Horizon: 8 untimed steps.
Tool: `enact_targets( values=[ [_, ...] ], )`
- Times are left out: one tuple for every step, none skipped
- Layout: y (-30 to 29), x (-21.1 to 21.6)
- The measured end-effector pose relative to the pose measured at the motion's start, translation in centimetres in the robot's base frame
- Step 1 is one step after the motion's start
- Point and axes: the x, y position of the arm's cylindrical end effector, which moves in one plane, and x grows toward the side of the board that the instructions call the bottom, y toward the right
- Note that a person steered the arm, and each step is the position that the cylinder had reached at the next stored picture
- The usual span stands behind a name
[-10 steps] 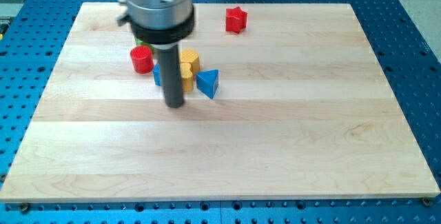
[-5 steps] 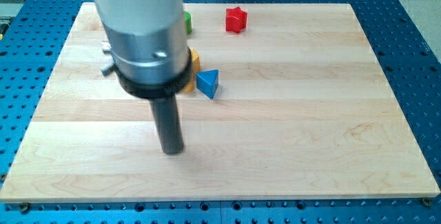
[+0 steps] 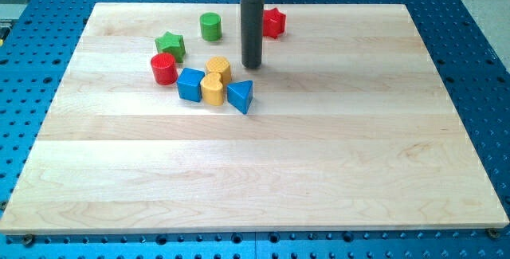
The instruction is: Slide the hexagon above the triangle
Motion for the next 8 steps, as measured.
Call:
enact_targets(
  values=[
    [-3.3, -1.4],
    [-7.1, -1.0],
    [-6.7, 1.2],
    [-6.5, 1.4],
    [-4.4, 1.4],
    [-1.8, 0.6],
    [-9.2, 0.7],
    [-9.5, 4.9]
  ],
)
